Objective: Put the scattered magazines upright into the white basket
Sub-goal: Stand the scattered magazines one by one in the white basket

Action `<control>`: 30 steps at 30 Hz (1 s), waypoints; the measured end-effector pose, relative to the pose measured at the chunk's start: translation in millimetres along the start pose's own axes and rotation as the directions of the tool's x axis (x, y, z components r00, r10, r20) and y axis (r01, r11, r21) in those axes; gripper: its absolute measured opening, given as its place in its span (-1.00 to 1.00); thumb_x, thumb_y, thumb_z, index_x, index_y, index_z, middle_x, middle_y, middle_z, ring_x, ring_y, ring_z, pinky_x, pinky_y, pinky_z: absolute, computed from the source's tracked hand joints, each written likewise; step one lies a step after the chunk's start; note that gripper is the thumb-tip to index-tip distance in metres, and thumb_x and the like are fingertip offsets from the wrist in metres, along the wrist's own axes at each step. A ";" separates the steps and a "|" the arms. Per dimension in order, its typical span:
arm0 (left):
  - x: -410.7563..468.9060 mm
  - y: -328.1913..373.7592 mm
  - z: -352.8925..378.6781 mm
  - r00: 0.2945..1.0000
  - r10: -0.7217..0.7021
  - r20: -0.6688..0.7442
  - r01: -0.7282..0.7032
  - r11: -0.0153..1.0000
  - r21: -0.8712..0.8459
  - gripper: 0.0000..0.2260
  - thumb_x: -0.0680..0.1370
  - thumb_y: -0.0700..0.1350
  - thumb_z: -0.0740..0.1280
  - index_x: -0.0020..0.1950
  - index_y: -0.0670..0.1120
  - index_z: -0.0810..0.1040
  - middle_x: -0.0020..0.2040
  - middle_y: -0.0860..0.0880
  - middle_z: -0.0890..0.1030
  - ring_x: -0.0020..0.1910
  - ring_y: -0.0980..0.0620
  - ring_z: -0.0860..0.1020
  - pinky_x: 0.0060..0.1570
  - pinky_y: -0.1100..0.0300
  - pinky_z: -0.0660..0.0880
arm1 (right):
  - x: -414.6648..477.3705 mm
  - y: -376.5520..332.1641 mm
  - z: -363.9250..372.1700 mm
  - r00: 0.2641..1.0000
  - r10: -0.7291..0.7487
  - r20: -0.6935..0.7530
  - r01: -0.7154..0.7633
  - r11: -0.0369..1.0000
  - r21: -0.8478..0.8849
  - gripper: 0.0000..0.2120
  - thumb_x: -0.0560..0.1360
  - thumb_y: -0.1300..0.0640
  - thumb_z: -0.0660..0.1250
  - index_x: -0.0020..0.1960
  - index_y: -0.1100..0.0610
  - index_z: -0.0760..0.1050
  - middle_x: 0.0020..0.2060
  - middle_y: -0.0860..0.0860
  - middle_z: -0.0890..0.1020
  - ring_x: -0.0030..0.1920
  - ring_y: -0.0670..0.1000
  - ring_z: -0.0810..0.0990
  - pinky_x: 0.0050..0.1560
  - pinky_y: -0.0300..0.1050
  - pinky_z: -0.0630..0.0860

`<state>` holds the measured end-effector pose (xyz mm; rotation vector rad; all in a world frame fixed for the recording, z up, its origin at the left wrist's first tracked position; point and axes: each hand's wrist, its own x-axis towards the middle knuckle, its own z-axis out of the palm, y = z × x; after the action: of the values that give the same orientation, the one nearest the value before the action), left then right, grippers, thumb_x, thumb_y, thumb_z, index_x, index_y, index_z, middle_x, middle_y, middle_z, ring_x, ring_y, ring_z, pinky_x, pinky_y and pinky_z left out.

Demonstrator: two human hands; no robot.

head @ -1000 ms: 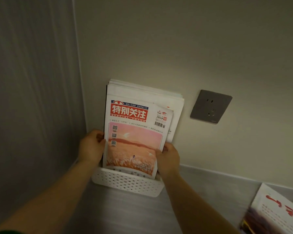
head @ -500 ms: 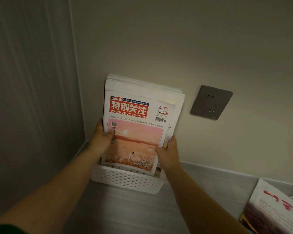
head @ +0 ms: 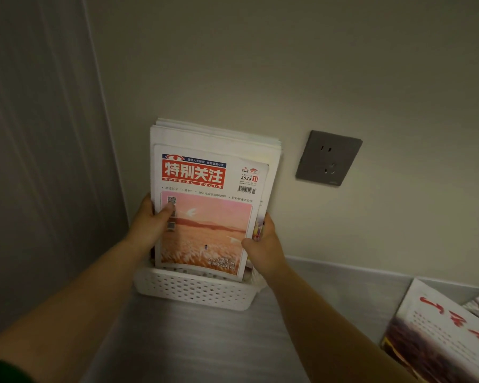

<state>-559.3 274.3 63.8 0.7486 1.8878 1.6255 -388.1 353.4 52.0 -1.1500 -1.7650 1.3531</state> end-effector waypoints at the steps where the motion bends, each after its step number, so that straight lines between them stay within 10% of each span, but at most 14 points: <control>1: -3.3 -0.4 0.4 1.000 0.024 -0.008 -0.023 1.000 0.020 -0.66 0.54 -0.09 0.18 0.32 -0.01 0.26 0.31 -0.12 0.44 0.29 -0.17 0.40 0.20 -0.19 0.37 | -2.3 -0.8 -1.3 1.000 -0.001 -0.005 0.001 1.000 0.013 -0.58 0.44 0.35 0.26 0.18 0.00 0.26 0.07 0.02 0.52 0.11 0.08 0.56 -0.11 -0.14 0.56; 9: -69.3 -5.5 13.2 0.932 0.327 -0.156 -0.276 0.920 0.277 -0.70 0.52 -0.16 0.22 0.25 -0.14 0.39 0.27 -0.20 0.44 0.23 -0.19 0.43 0.17 -0.05 0.40 | -39.7 21.5 -47.3 0.991 0.060 -0.120 -0.078 0.986 -0.148 -0.36 0.48 0.22 0.26 0.46 0.08 0.03 0.47 0.05 0.19 0.45 0.07 0.16 0.41 -0.03 0.17; 19: -199.5 -38.9 122.3 0.930 0.136 0.342 -0.263 0.896 0.358 -0.80 0.48 -0.28 0.28 -0.21 0.01 0.57 -0.21 0.03 0.57 -0.17 0.07 0.51 -0.25 0.68 0.31 | -141.0 122.8 -196.6 0.905 0.159 -0.395 -0.331 0.845 -0.419 -0.58 0.47 0.25 0.22 0.32 0.11 0.32 0.32 0.13 0.42 0.32 0.14 0.36 0.39 0.09 0.26; 24: -241.3 -55.7 198.5 0.858 -0.028 0.514 -0.269 0.827 0.493 -0.75 0.50 -0.20 0.26 0.18 -0.13 0.50 0.18 -0.12 0.54 0.17 -0.06 0.50 0.07 0.42 0.32 | -181.5 161.4 -284.7 0.820 0.246 -0.516 -0.534 0.654 -0.536 -0.49 0.50 0.07 0.20 0.40 0.15 0.17 0.43 0.13 0.22 0.43 0.15 0.15 0.45 0.06 0.08; 30: -258.3 -57.8 280.4 0.834 -0.055 0.548 -0.351 0.713 0.606 -0.60 0.47 -0.13 0.29 0.29 -0.14 0.36 0.31 -0.16 0.43 0.28 -0.10 0.41 0.28 0.17 0.32 | -211.5 195.9 -326.4 0.891 0.287 -0.352 -0.454 0.568 -0.686 -0.34 0.52 -0.16 0.08 0.47 0.06 -0.12 0.50 0.07 -0.12 0.50 0.08 -0.16 0.48 0.00 -0.14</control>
<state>-183.1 278.8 -20.4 1.5264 1.9986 0.5909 35.8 315.0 -40.0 -2.1448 -2.0582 0.5958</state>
